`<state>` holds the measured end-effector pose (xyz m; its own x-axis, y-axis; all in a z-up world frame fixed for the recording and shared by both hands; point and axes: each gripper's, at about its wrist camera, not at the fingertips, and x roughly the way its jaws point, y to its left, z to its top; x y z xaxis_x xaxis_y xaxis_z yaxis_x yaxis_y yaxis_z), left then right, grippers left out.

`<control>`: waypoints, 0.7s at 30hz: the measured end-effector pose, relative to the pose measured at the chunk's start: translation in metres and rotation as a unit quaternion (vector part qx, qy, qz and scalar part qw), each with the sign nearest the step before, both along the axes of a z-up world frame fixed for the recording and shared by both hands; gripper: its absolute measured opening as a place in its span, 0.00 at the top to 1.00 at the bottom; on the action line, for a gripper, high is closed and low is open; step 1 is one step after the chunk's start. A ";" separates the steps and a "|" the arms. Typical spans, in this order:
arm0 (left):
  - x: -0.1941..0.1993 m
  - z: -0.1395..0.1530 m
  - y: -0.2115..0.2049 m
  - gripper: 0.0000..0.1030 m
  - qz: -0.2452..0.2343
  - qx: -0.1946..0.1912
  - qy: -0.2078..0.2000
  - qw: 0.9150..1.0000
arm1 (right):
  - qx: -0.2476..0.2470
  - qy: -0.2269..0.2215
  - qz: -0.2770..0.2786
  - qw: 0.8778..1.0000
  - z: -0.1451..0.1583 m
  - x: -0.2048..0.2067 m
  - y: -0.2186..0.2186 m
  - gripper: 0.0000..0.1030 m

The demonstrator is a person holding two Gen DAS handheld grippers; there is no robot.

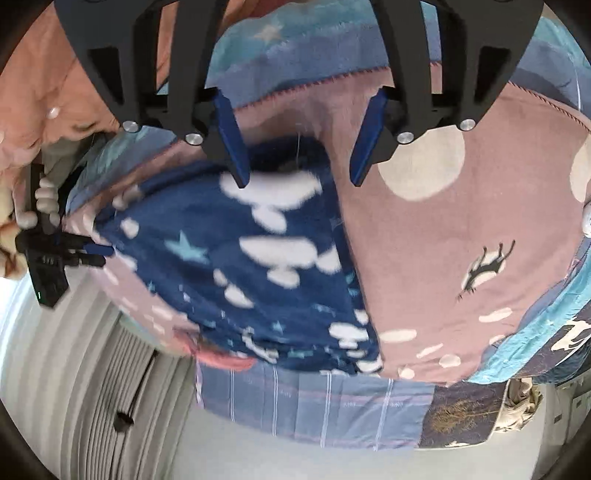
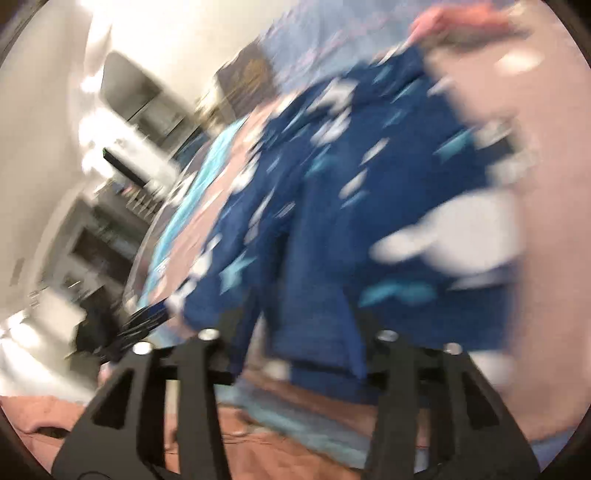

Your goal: Fold small clothes

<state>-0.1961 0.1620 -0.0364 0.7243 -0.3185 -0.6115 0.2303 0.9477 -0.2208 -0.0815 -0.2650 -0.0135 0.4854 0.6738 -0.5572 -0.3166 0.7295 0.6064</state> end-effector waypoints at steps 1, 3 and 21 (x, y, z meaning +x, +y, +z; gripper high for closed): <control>0.004 0.000 0.001 0.42 0.003 -0.007 -0.001 1.000 | -0.009 0.000 -0.033 0.999 0.002 -0.001 -0.019 0.54; 0.017 -0.004 0.001 0.42 0.013 -0.018 0.009 1.000 | -0.011 0.016 -0.086 0.996 -0.005 -0.003 -0.048 0.54; 0.061 -0.035 0.004 0.35 -0.033 -0.209 0.099 0.972 | 0.135 0.109 -0.028 0.984 -0.063 0.028 -0.046 0.51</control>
<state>-0.1351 0.1656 -0.0717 0.5745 -0.6116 -0.5440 0.2008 0.7496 -0.6307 -0.0540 -0.3105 -0.0767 0.4149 0.7869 -0.4567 -0.1212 0.5453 0.8294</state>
